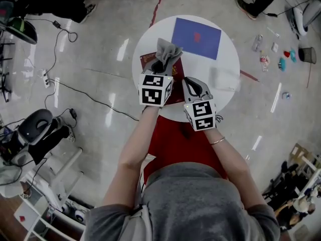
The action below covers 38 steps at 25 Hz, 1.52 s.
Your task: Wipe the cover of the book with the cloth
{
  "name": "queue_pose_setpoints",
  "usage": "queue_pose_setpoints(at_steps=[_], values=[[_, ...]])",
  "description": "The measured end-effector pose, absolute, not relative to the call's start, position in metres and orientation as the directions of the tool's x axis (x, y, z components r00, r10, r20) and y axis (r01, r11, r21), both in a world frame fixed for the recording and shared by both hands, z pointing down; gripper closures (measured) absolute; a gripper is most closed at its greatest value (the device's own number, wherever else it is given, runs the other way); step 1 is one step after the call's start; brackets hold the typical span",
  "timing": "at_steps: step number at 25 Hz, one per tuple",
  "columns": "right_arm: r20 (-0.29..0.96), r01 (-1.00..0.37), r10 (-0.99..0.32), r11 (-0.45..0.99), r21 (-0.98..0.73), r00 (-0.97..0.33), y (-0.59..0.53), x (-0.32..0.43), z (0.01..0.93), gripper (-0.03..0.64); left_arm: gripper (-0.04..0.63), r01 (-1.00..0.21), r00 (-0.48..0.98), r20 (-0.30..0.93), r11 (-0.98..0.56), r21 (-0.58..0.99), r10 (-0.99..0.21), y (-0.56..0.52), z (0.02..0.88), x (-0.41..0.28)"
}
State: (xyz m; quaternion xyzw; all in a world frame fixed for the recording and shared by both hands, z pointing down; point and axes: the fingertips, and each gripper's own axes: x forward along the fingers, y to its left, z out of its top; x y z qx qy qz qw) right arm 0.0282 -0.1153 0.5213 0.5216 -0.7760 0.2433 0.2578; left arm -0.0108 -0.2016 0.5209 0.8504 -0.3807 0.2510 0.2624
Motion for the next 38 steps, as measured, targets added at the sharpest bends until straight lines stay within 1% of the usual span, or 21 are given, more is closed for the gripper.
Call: queue_pose_setpoints(at_steps=[6, 11, 19, 27, 38], values=[[0.665, -0.927, -0.663, 0.353, -0.127, -0.344, -0.111, 0.027, 0.523, 0.588, 0.571, -0.774, 0.563, 0.692, -0.581, 0.251, -0.451, -0.199, 0.540, 0.009], [0.681, -0.913, -0.633, 0.386, -0.134, -0.368, -0.108, 0.020, 0.528, 0.588, 0.571, -0.792, 0.540, 0.711, -0.558, 0.249, -0.450, -0.198, 0.547, 0.003], [0.713, -0.888, -0.583, 0.443, -0.123, -0.390, -0.105, 0.009, 0.540, 0.588, 0.571, -0.831, 0.504, 0.717, -0.495, 0.252, -0.481, -0.195, 0.553, -0.026], [0.741, -0.863, -0.540, 0.495, -0.105, -0.400, -0.095, -0.002, 0.551, 0.588, 0.571, -0.881, 0.438, 0.725, -0.416, 0.227, -0.532, -0.189, 0.558, -0.070], [0.751, -0.857, -0.535, 0.509, -0.079, -0.388, -0.091, -0.003, 0.556, 0.588, 0.571, -0.929, 0.353, 0.740, -0.307, 0.205, -0.573, -0.178, 0.564, -0.126]])
